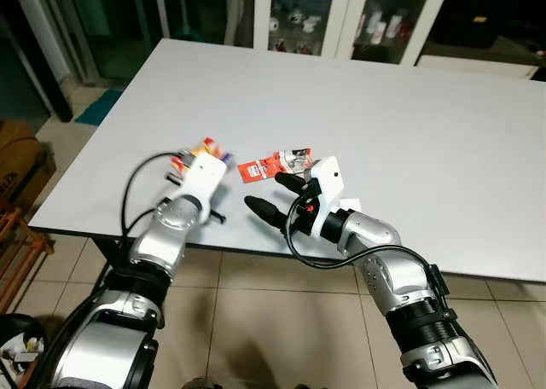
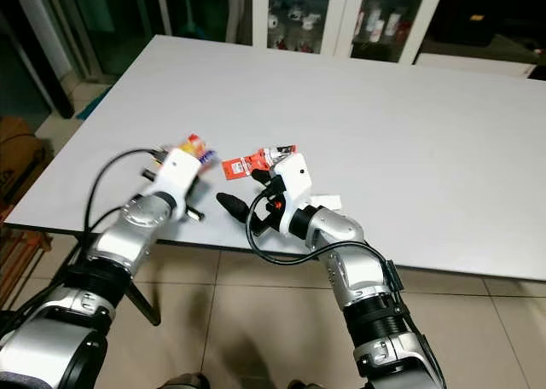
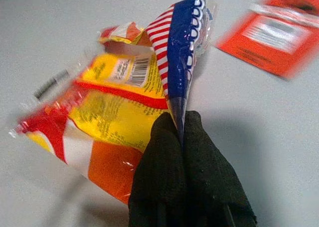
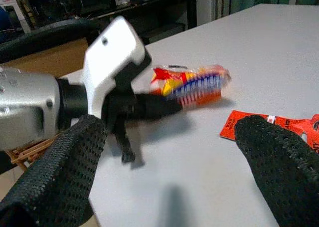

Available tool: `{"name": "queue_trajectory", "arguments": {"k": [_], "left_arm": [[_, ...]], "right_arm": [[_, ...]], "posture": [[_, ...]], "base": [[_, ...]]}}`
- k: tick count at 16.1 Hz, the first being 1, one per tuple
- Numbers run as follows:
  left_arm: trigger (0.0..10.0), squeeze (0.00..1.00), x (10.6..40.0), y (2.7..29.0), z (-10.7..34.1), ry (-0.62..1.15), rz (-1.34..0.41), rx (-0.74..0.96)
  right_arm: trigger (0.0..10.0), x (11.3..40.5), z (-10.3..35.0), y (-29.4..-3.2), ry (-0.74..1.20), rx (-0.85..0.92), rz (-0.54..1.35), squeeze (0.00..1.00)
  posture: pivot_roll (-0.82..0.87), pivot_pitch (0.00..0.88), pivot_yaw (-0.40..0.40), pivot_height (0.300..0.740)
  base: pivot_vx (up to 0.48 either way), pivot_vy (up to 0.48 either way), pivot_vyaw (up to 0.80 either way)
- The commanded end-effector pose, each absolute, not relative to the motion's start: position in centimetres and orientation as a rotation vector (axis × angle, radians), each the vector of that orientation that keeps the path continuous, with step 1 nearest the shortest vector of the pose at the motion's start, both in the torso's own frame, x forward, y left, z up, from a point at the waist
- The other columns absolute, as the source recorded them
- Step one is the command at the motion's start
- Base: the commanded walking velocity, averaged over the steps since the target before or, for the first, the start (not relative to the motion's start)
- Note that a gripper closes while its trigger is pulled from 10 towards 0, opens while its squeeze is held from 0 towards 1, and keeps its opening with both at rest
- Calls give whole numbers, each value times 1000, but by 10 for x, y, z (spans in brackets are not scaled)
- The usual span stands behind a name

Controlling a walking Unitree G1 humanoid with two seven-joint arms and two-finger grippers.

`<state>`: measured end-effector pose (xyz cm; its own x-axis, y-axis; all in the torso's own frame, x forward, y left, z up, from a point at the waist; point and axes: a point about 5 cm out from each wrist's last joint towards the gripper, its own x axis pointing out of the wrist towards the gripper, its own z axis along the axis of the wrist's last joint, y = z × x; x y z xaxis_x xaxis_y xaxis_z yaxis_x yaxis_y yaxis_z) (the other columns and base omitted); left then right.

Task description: Picking trash to rubbish bin

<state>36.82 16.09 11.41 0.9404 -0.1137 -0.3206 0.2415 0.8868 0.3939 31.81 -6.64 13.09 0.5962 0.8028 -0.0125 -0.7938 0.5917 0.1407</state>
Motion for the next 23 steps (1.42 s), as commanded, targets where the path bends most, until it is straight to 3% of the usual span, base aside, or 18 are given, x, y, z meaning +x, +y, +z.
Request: {"name": "queue_trajectory", "arguments": {"k": [1, 7, 8, 12, 16, 17, 18, 19, 23], "left_arm": [[0, 0, 375, 154, 140, 182, -171, 447], [0, 0, 382, 159, 215, -178, 9, 425], [10000, 0, 381, 160, 216, -189, 25, 428], [10000, 0, 379, 159, 190, -134, 10, 387], [10000, 0, 375, 166, 168, -72, 20, 371], [10000, 0, 375, 166, 167, -70, 19, 372], [10000, 0, 374, 166, 167, -69, 18, 372], [10000, 0, 374, 167, 164, -60, 14, 376], [10000, 0, 373, 167, 161, -52, 1, 375]], "right_arm": [[10000, 318, 133, -68, 74, 124, 934, 0], [10000, 320, 133, -66, 72, 129, 933, 0], [10000, 320, 133, -66, 70, 129, 932, 0], [10000, 323, 134, -76, 60, 96, 901, 0], [10000, 343, 126, -125, 126, -6, 665, 0], [10000, 344, 125, -129, 134, -12, 648, 467], [10000, 345, 125, -132, 137, -15, 640, 467], [10000, 344, 123, -137, 147, -22, 660, 1000], [10000, 337, 125, -144, 144, -73, 806, 1000]], "posture": [[14, 49, -74, 740], [22, 44, -75, 740], [23, 41, -75, 740], [16, 38, -76, 740], [11, 40, -85, 740], [10, 43, -86, 740], [11, 43, -87, 740], [11, 44, -87, 740], [9, 48, -88, 740]], "base": [[0, 0, 0], [0, 0, 0], [0, 0, 0], [0, 0, 0], [0, 0, 0], [0, 0, 0], [0, 0, 0], [0, 0, 0], [0, 0, 0]]}}
